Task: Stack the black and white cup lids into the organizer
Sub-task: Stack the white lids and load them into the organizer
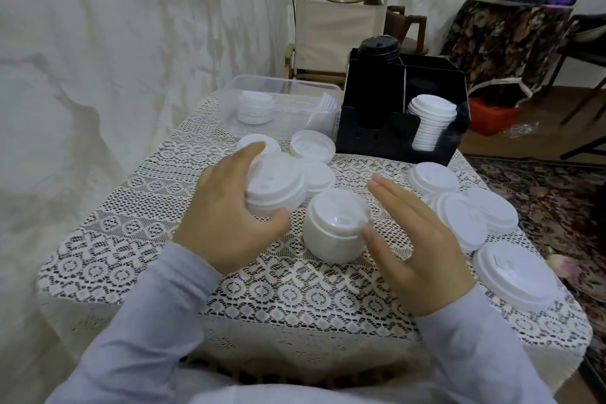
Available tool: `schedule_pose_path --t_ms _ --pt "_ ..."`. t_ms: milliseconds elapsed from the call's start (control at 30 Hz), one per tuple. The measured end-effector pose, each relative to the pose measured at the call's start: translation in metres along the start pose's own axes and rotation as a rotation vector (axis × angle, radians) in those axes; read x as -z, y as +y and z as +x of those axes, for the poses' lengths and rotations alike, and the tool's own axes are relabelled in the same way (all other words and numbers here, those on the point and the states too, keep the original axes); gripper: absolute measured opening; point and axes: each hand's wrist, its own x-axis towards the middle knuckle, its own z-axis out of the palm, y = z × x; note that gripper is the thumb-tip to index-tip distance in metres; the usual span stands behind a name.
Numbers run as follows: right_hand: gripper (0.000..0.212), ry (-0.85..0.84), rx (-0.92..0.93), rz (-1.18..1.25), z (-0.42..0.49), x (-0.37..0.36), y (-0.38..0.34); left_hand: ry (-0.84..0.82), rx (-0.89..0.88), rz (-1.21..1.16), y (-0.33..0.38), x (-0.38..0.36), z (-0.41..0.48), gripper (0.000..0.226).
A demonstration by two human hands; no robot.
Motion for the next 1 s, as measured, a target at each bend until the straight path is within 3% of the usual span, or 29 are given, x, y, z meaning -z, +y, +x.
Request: schedule_pose_path --t_ms 200,500,1000 --pt "0.047 0.081 -0.04 0.186 0.002 0.002 -0.007 0.019 -0.171 0.069 0.056 -0.036 -0.006 0.078" --pt "0.04 -0.034 -0.234 0.382 -0.001 -0.004 0.01 -0.03 -0.126 0.085 0.053 -0.055 -0.011 0.069" --pt "0.039 -0.135 -0.26 0.383 -0.003 -0.014 0.013 -0.125 -0.094 0.108 0.036 -0.054 -0.015 0.072"
